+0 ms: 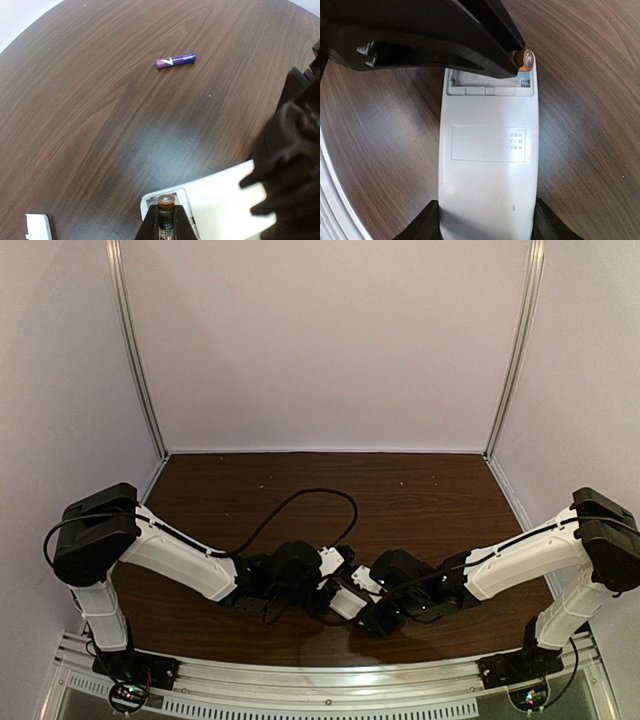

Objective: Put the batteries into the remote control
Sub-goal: Place the battery in the battery compartment.

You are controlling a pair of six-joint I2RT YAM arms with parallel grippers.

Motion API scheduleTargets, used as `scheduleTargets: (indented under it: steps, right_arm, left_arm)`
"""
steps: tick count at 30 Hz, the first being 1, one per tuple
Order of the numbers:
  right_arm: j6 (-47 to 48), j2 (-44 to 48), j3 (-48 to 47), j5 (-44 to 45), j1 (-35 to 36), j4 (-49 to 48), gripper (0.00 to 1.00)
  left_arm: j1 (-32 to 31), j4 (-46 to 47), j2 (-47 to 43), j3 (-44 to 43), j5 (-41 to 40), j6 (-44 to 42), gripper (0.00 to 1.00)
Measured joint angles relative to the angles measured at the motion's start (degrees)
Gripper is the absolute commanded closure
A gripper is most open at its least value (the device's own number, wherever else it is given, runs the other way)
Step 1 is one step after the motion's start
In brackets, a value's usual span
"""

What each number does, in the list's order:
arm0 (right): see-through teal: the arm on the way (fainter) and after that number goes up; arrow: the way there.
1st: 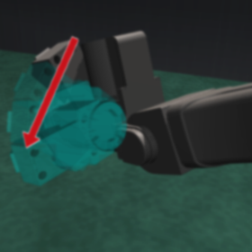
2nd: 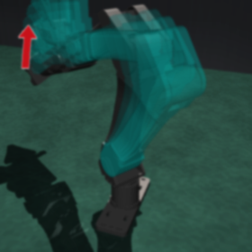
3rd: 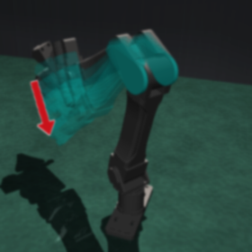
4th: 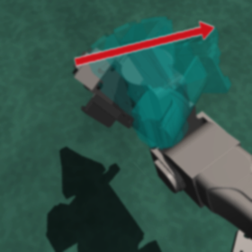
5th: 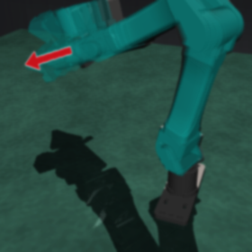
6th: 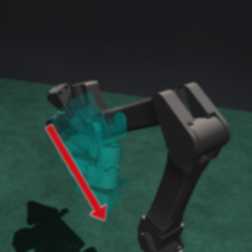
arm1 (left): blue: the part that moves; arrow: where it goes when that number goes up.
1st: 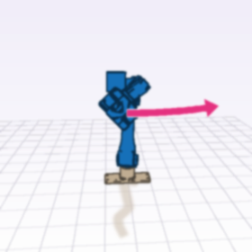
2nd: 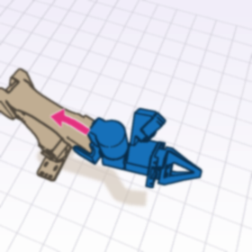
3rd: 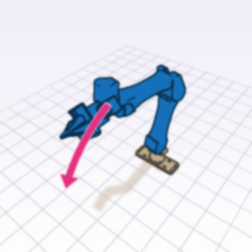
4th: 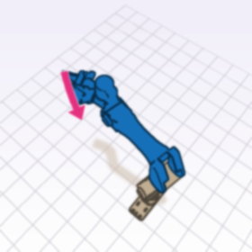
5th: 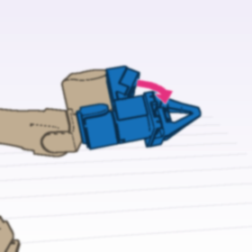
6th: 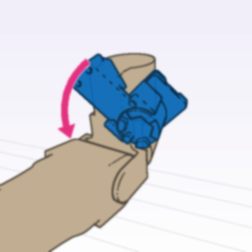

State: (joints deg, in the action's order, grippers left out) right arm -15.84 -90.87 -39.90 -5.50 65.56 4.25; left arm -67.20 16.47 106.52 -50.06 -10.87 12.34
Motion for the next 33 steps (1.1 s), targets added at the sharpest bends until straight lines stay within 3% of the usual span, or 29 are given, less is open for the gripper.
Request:
scheduleTargets:
  steps: [19,33]
  right_arm:
    - [-0.87,0.31,0.55,1.55,-0.02,-0.68,1.0]
    - [-0.52,0.63,0.81,1.62,-0.02,-0.83,1.0]
  left_arm:
    - [-0.15,-4.57,3.06,-4.28,-2.64,2.75,0.88]
    - [-0.33,-8.0,4.33,-5.95,-5.01,3.04,0.74]
